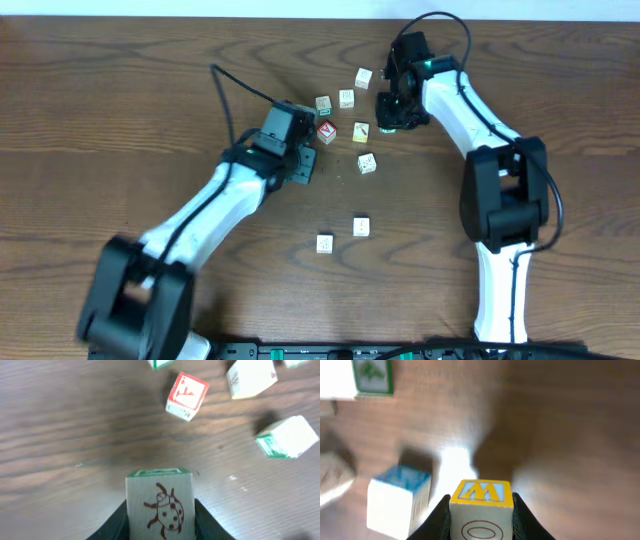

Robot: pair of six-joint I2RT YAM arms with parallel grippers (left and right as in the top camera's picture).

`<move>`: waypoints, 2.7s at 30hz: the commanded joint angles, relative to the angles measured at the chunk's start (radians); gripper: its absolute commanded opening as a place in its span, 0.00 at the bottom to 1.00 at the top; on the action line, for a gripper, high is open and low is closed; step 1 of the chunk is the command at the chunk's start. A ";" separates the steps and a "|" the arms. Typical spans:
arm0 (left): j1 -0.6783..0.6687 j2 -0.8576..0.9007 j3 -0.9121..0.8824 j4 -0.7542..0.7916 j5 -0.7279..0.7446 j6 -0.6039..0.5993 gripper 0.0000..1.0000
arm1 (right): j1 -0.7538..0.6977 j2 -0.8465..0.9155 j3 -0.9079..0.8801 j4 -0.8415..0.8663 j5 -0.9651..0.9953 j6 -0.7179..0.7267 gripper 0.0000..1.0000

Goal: Lift 5 blocks
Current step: 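Grasp the ladybug block with left gripper, yellow M block with right, then carry both blocks down to the center and release them, then reach right gripper to the cluster and grasp the airplane A block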

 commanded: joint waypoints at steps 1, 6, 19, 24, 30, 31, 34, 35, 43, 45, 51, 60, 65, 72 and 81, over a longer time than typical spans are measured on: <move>0.001 -0.105 -0.029 -0.040 -0.030 -0.031 0.08 | 0.011 -0.167 0.014 -0.085 0.068 -0.008 0.01; 0.001 -0.294 -0.189 -0.058 -0.134 -0.112 0.08 | 0.011 -0.336 -0.052 -0.211 0.094 -0.003 0.01; -0.091 -0.616 -0.590 0.044 -0.089 -0.320 0.08 | 0.124 -0.911 -0.983 0.289 0.010 0.170 0.01; -0.210 -0.576 -0.636 0.125 -0.127 -0.444 0.08 | 0.183 -0.901 -1.146 0.419 0.009 0.264 0.04; -0.245 -0.489 -0.637 0.199 -0.182 -0.476 0.09 | 0.185 -0.822 -1.202 0.475 -0.050 0.285 0.01; -0.245 -0.476 -0.637 0.209 -0.181 -0.477 0.09 | 0.187 -0.812 -1.203 0.482 -0.055 0.285 0.01; -0.245 -0.444 -0.637 0.223 -0.178 -0.502 0.09 | 0.208 -0.776 -1.204 0.509 -0.061 0.285 0.01; -0.245 -0.436 -0.637 0.223 -0.178 -0.503 0.09 | 0.218 -0.763 -1.204 0.519 -0.066 0.285 0.01; -0.245 -0.430 -0.637 0.222 -0.179 -0.502 0.09 | 0.242 -0.679 -1.204 0.616 -0.063 0.285 0.06; -0.245 -0.430 -0.637 0.222 -0.178 -0.502 0.09 | 0.242 -0.667 -1.204 0.627 -0.061 0.277 0.07; -0.245 -0.430 -0.637 0.222 -0.179 -0.502 0.09 | 0.241 -0.661 -1.204 0.608 -0.046 0.261 0.37; -0.245 -0.430 -0.637 0.221 -0.178 -0.502 0.09 | 0.240 -0.669 -1.196 0.572 -0.024 0.266 0.62; -0.245 -0.430 -0.637 0.221 -0.178 -0.498 0.09 | 0.236 -0.704 -1.146 0.479 0.051 0.265 0.64; -0.248 -0.430 -0.637 0.203 -0.124 -0.498 0.09 | 0.188 -0.782 -0.960 0.267 0.111 0.173 0.73; -0.321 -0.428 -0.637 0.168 -0.121 -0.552 0.09 | 0.061 -0.799 -0.748 0.189 0.038 0.043 0.83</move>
